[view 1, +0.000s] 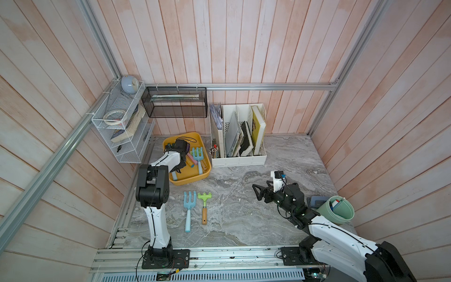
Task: Take the hand rake out of the storage box
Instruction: Pick up the rake from the storage box.
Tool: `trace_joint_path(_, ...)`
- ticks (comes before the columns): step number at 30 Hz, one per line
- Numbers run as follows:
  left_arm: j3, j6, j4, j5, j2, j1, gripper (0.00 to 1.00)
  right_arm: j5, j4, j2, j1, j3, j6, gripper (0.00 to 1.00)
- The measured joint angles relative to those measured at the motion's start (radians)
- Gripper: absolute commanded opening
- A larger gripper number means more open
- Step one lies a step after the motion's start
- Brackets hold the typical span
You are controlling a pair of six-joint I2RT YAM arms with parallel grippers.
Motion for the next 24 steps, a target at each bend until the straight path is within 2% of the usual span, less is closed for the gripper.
trace_joint_path(5, -0.002, 0.000, -0.001, 0.002, 0.023, 0.000, 0.30, 0.005, 0.002, 0.000, -0.001, 0.000, 0.000, 0.98)
trace_joint_path(9, 0.004, 0.022, 0.003, 0.011, 0.026, -0.006, 0.18, 0.006, 0.003, 0.000, -0.005, 0.000, 0.000, 0.98)
trace_joint_path(17, -0.003, 0.032, -0.001, 0.030, -0.004, -0.011, 0.10, 0.008, 0.003, 0.005, -0.007, 0.000, 0.001, 0.98)
trace_joint_path(20, -0.043, 0.061, 0.012, 0.048, -0.101, -0.025, 0.06, 0.003, 0.006, 0.006, -0.007, 0.000, 0.006, 0.98)
trace_joint_path(24, -0.156, 0.109, 0.113, 0.150, -0.351, -0.061, 0.01, -0.024, 0.008, 0.020, -0.007, 0.002, 0.021, 0.98)
